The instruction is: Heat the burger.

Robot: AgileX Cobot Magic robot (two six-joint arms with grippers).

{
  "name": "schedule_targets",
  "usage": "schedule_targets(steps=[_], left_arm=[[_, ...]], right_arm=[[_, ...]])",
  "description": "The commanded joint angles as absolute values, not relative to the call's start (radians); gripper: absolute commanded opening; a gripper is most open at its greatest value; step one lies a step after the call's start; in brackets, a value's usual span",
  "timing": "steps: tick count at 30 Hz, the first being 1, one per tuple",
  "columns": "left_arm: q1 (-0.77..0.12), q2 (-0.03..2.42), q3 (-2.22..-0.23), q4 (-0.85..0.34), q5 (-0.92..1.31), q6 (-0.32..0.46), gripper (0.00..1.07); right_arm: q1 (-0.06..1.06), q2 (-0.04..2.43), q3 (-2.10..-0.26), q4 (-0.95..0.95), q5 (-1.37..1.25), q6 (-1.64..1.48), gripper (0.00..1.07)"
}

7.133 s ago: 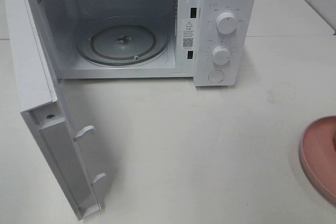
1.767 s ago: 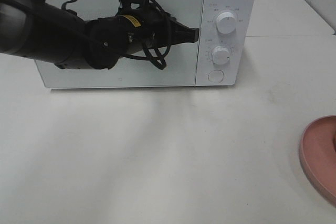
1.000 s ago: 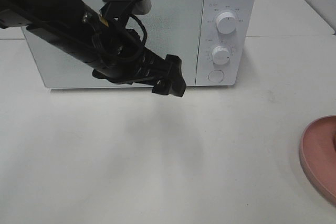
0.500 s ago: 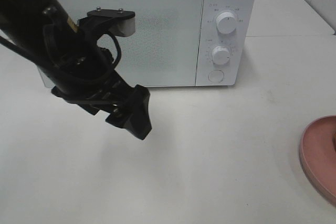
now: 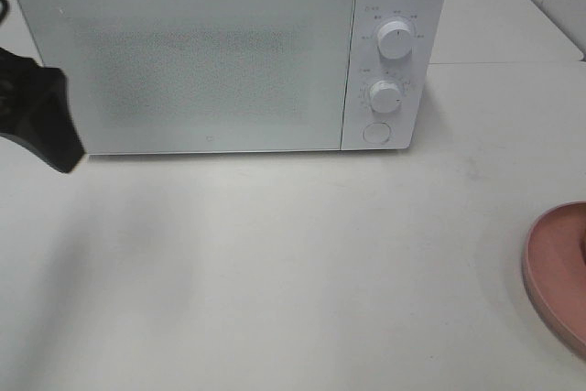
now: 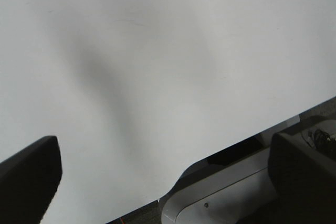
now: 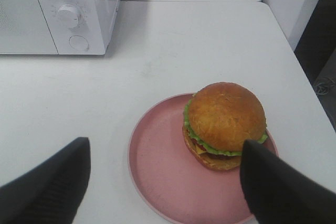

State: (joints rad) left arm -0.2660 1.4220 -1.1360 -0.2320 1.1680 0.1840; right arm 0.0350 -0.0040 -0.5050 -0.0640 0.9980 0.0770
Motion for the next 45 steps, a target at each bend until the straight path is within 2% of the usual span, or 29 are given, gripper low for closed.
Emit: schedule_targets(steps=[1, 3, 6, 8, 11, 22, 29, 31, 37, 45], left_arm=[[-0.201, 1.372, -1.130, -0.219, 1.199, 0.175, 1.01], [-0.116, 1.314, -1.130, -0.221, 1.207, 0.174, 1.01], [-0.088, 1.296, -1.130, -0.221, 1.211, 0.174, 1.01], [-0.012, 1.221, -1.111, -0.227, 1.207, 0.173, 1.01], [0.013, 1.149, -1.045, -0.227, 1.179, 0.169, 1.01], [0.014, 0.902, -0.700, -0.224, 1.116, 0.169, 1.01], [0.014, 0.788, -0.586, -0.191, 1.096, 0.166, 1.01], [0.014, 0.728, -0.538, -0.185, 1.082, 0.121, 1.01], [0.014, 0.582, -0.515, -0.106, 1.069, 0.030, 1.01], [0.014, 0.416, -0.515, -0.068, 1.069, 0.026, 1.01]], right_arm=[[0.030, -0.031, -0.503, -0.063, 0.998, 0.068, 0.76], [0.030, -0.031, -0.503, -0.063, 0.998, 0.068, 0.76], [0.030, -0.031, -0.503, -0.063, 0.998, 0.068, 0.76], [0.030, -0.031, -0.503, -0.063, 0.998, 0.068, 0.76], [0.030, -0.031, -0.503, -0.063, 0.998, 0.068, 0.76], [0.030, -0.031, -0.503, -0.063, 0.998, 0.068, 0.76], [0.030, -0.031, -0.503, -0.063, 0.998, 0.068, 0.76], [0.030, -0.031, -0.503, -0.063, 0.998, 0.068, 0.76], [0.030, -0.031, -0.503, -0.063, 0.998, 0.069, 0.76], [0.030, -0.031, -0.503, -0.063, 0.998, 0.068, 0.76]])
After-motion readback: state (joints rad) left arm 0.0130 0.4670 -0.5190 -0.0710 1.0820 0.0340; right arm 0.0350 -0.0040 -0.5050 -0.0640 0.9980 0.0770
